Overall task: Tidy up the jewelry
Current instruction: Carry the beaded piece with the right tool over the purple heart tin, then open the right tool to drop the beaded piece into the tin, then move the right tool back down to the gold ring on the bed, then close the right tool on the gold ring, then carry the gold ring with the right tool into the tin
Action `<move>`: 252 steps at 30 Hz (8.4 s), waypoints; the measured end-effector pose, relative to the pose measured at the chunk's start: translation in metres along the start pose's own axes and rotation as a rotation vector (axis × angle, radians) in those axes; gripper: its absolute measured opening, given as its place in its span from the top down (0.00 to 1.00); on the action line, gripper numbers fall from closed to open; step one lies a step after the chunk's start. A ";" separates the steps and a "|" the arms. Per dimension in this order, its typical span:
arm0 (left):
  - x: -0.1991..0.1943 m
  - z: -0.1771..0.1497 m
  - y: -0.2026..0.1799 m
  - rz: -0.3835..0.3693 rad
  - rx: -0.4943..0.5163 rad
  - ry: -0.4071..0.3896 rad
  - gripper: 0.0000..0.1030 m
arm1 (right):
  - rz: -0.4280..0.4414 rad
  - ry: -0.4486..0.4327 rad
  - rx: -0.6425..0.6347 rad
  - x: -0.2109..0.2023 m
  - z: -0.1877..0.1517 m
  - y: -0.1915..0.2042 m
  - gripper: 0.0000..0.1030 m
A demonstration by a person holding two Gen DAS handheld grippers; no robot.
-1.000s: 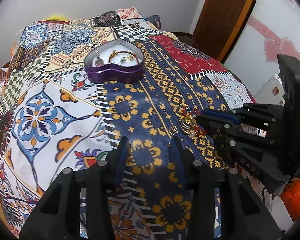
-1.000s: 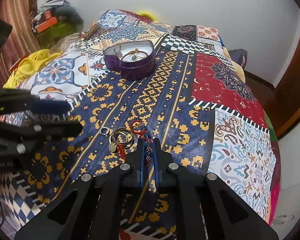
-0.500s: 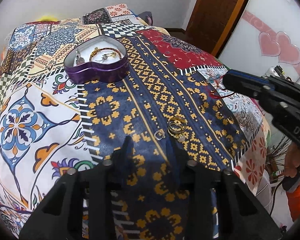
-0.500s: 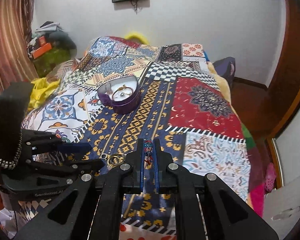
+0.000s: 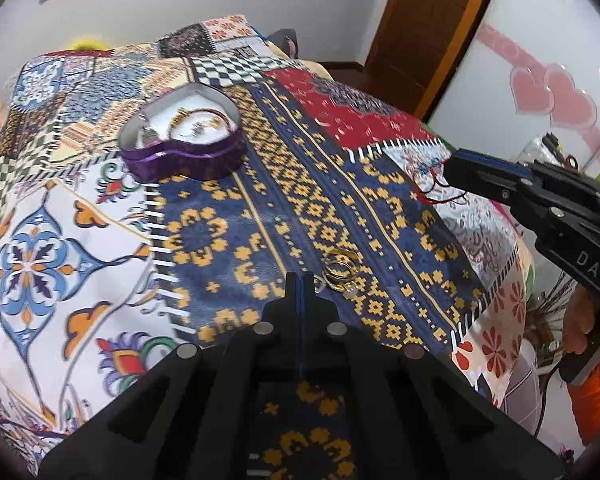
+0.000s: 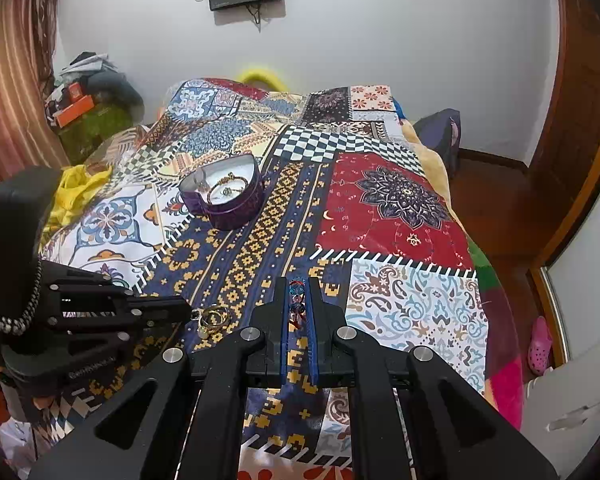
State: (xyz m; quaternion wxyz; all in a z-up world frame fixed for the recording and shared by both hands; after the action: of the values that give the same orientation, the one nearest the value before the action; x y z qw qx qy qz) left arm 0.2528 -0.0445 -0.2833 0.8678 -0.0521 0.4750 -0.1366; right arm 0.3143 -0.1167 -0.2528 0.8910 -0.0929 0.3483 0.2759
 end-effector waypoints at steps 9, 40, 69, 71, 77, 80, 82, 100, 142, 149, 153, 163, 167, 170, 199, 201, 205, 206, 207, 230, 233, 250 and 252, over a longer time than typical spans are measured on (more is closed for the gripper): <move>-0.015 0.005 0.013 -0.042 -0.049 -0.005 0.96 | 0.010 -0.030 0.011 -0.008 0.008 0.002 0.93; -0.016 0.020 0.001 0.018 0.012 -0.047 0.92 | 0.057 -0.018 -0.007 0.003 0.017 0.013 0.93; -0.055 0.107 0.081 0.090 -0.070 -0.243 0.91 | 0.119 -0.096 -0.099 0.047 0.106 0.056 0.93; -0.049 0.110 0.084 0.087 -0.073 -0.236 0.92 | 0.116 -0.095 -0.109 0.055 0.112 0.056 0.93; -0.032 0.115 0.092 0.077 -0.081 -0.211 0.91 | 0.133 -0.057 -0.119 0.078 0.120 0.055 0.93; -0.024 0.116 0.096 0.075 -0.086 -0.198 0.92 | 0.142 -0.032 -0.124 0.089 0.120 0.056 0.93; -0.019 0.116 0.097 0.065 -0.089 -0.187 0.92 | 0.145 -0.014 -0.128 0.096 0.119 0.057 0.93; 0.011 0.109 0.094 0.033 -0.073 -0.128 0.92 | 0.167 0.108 -0.118 0.128 0.104 0.051 0.93; -0.091 0.060 0.051 0.109 -0.023 -0.201 0.68 | 0.051 -0.056 -0.138 -0.012 0.081 0.041 0.66; -0.076 0.032 0.035 0.101 0.000 -0.141 0.68 | 0.053 -0.007 -0.086 -0.012 0.045 0.032 0.66; -0.062 0.016 0.026 0.097 0.021 -0.103 0.68 | 0.072 0.061 -0.044 0.003 0.017 0.031 0.66; -0.032 -0.018 0.026 0.077 -0.004 -0.013 0.68 | 0.130 0.153 -0.032 0.034 -0.022 0.049 0.66; -0.029 -0.023 0.026 0.067 -0.008 -0.004 0.68 | 0.118 0.154 -0.010 0.042 -0.024 0.045 0.70; -0.028 -0.023 0.023 0.055 -0.010 -0.001 0.68 | 0.133 0.172 -0.001 0.046 -0.029 0.044 0.81; 0.026 0.002 -0.036 0.014 0.097 0.044 0.77 | 0.092 0.065 0.073 0.008 -0.025 0.003 0.81; 0.025 0.000 -0.037 0.017 0.109 0.046 0.83 | 0.095 0.058 0.072 0.006 -0.023 0.004 0.81; 0.022 -0.001 -0.037 0.015 0.111 0.043 0.83 | 0.097 0.048 0.065 0.004 -0.020 0.007 0.81; 0.021 -0.001 -0.036 0.015 0.109 0.042 0.83 | 0.097 0.046 0.063 0.003 -0.019 0.007 0.81; 0.020 -0.001 -0.036 0.012 0.105 0.040 0.83 | 0.093 0.043 0.060 0.002 -0.018 0.007 0.81; -0.044 0.045 0.022 0.057 -0.019 -0.135 0.83 | 0.111 -0.039 0.030 -0.001 0.027 0.026 0.81; -0.047 0.053 0.028 0.060 -0.026 -0.152 0.83 | 0.116 -0.049 0.021 0.003 0.035 0.029 0.81; -0.050 0.089 0.072 0.065 -0.091 -0.218 0.83 | 0.164 -0.056 -0.014 0.040 0.066 0.054 0.81; -0.047 0.094 0.076 0.063 -0.092 -0.218 0.83 | 0.164 -0.052 -0.018 0.045 0.069 0.054 0.81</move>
State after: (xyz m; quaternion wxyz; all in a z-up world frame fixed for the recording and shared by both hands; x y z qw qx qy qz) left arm 0.3217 0.0377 -0.2115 0.9147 -0.0916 0.3852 -0.0808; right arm 0.3504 -0.0279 -0.2306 0.8732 -0.0648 0.3291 0.3535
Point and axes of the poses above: each gripper's, at about its wrist camera, not at the fingertips, and x roughly the way its jaws point, y to its left, z to its top, the point moved 9 cm from there along x, roughly the way its jaws point, and after that the axes turned 3 degrees about -x, right-handed, at the moved point
